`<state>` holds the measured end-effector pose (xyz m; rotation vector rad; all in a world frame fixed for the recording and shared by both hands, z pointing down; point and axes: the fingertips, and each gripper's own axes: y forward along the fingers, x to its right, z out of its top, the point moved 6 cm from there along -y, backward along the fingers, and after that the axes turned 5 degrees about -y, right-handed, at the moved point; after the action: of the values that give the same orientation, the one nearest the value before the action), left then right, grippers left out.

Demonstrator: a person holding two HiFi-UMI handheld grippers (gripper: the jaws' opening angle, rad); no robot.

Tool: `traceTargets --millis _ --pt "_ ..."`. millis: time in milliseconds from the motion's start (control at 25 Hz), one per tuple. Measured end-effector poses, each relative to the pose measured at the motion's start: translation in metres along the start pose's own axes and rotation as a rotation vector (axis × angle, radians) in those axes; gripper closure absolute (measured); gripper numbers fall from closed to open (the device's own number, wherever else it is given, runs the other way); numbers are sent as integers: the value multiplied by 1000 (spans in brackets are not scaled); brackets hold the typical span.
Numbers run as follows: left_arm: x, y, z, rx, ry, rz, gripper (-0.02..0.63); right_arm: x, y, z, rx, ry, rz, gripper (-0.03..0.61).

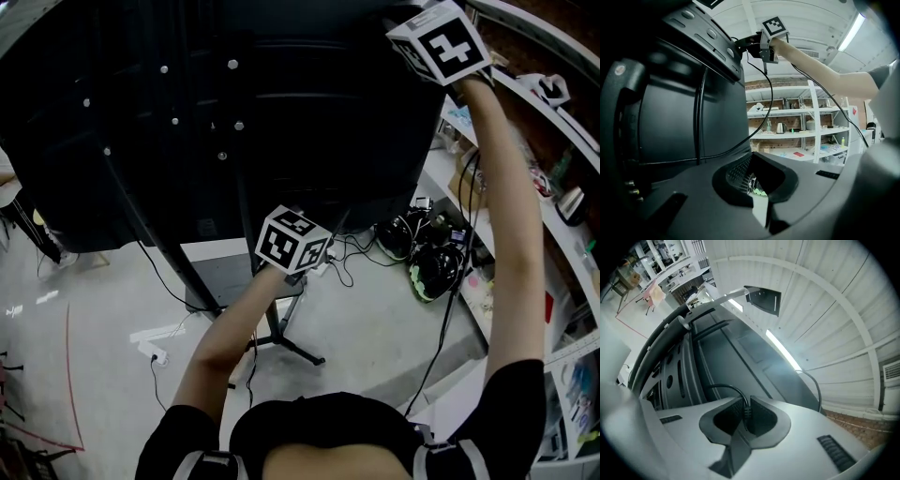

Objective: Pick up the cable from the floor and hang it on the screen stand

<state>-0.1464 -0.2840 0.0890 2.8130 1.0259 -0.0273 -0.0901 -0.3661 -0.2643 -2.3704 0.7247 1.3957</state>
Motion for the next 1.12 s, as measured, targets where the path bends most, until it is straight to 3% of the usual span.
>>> traceTargets --millis 360,640,1120 --pt "20 -13 9 1 39 -41 611 0 -63 20 48 38 -72 518" --pt "32 -13 31 61 15 -72 611 -35 -109 16 105 57 -43 518" --pt "30 -25 70 152 28 -56 611 -132 -134 -28 162 326 142 518"
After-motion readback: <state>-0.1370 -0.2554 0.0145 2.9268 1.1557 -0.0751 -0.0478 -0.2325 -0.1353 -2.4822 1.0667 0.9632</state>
